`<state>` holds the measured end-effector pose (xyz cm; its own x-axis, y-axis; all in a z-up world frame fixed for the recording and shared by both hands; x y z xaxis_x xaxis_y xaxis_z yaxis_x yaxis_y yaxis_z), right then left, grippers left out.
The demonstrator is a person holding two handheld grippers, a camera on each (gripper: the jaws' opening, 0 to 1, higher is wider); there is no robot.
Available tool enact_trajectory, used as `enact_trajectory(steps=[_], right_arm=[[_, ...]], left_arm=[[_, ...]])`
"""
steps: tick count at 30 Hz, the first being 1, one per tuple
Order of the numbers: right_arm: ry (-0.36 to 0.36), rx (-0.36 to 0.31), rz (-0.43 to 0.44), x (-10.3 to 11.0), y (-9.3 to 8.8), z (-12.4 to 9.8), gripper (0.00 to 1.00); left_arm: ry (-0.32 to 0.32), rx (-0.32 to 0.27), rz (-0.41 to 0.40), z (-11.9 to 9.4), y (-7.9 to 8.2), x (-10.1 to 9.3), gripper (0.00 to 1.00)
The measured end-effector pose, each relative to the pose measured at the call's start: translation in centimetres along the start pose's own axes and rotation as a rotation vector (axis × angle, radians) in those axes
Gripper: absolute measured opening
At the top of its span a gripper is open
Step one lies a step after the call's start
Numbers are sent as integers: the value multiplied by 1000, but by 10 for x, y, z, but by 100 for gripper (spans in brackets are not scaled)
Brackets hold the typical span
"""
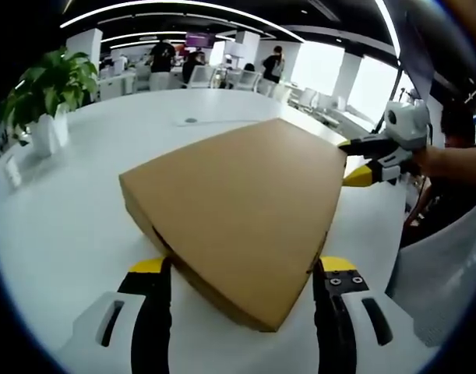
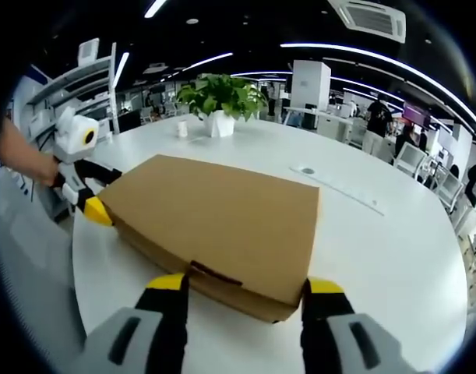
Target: Operate the shoe box by opening the lid, removing the specified soft item, and placing it in the target area until the item is outside and the box remains undamaged.
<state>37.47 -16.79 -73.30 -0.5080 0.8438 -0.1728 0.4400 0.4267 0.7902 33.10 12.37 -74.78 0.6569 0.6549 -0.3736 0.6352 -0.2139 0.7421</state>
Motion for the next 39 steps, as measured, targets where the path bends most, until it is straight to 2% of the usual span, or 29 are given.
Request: enact_trajectory(steps=[39], right_arm=[[-42,16,74,26,5,-3,54]], left_arm=[[-44,83,49,-12,3,25,75]])
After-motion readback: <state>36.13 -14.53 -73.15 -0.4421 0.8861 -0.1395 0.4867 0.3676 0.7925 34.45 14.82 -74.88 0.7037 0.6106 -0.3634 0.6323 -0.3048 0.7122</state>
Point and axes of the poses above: the point that each gripper's makers call its tool centre point, and the gripper's own axes: z roughly forward along the fingers, x roughly to its left, y roughly out of its top, the point moved 8 cm from there along -z, roughly backward along the fingers, and after that the axes turned 15 degrees about -y, right-handed, at the moved point
